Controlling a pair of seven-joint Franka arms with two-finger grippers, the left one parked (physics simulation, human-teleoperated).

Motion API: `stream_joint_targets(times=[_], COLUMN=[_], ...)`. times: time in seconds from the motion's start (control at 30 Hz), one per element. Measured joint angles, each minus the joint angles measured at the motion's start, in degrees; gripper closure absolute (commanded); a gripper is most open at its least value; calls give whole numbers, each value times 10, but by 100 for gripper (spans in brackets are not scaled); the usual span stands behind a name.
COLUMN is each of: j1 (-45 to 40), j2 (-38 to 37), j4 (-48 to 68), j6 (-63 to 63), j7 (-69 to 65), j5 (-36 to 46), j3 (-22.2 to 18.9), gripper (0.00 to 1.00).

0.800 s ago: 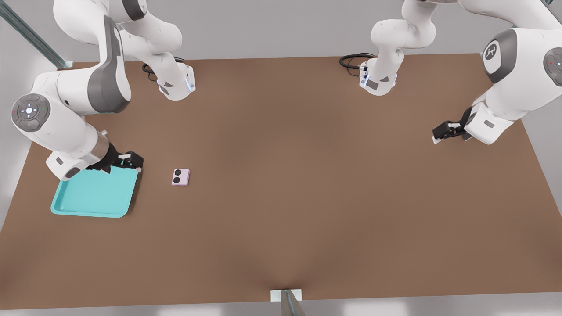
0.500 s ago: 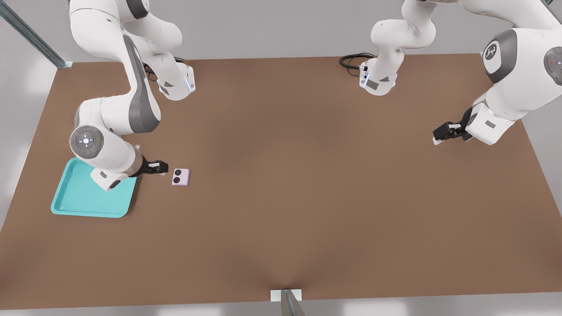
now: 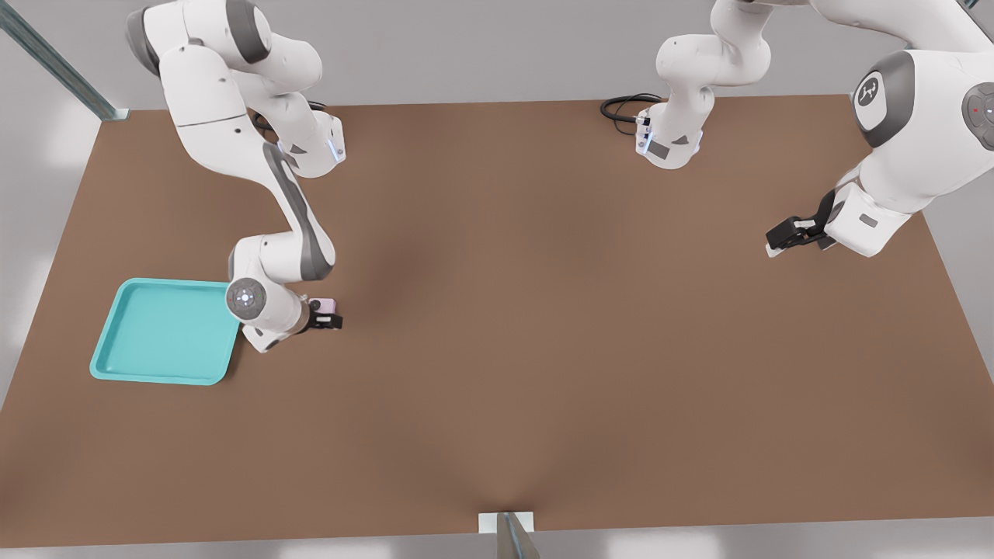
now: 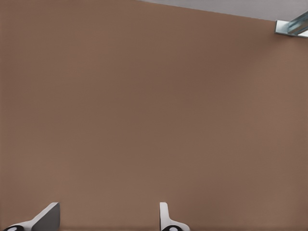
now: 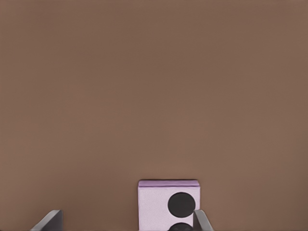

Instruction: Keep left arm still and place phone on the tray with right arm

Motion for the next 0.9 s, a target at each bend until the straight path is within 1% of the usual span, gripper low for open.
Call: stream_joint_targets(times=[0.17, 0.4, 0.57, 0.9], j1=[-2, -8, -9, -10], j2=[-9, -10, 10, 25], j4=[-36, -52, -60, -87], j6=[24, 34, 39, 81], j7=[9, 19, 23, 27], j5=[2, 3, 3, 3], j3=[5, 6, 6, 6], gripper=[0, 0, 0, 0])
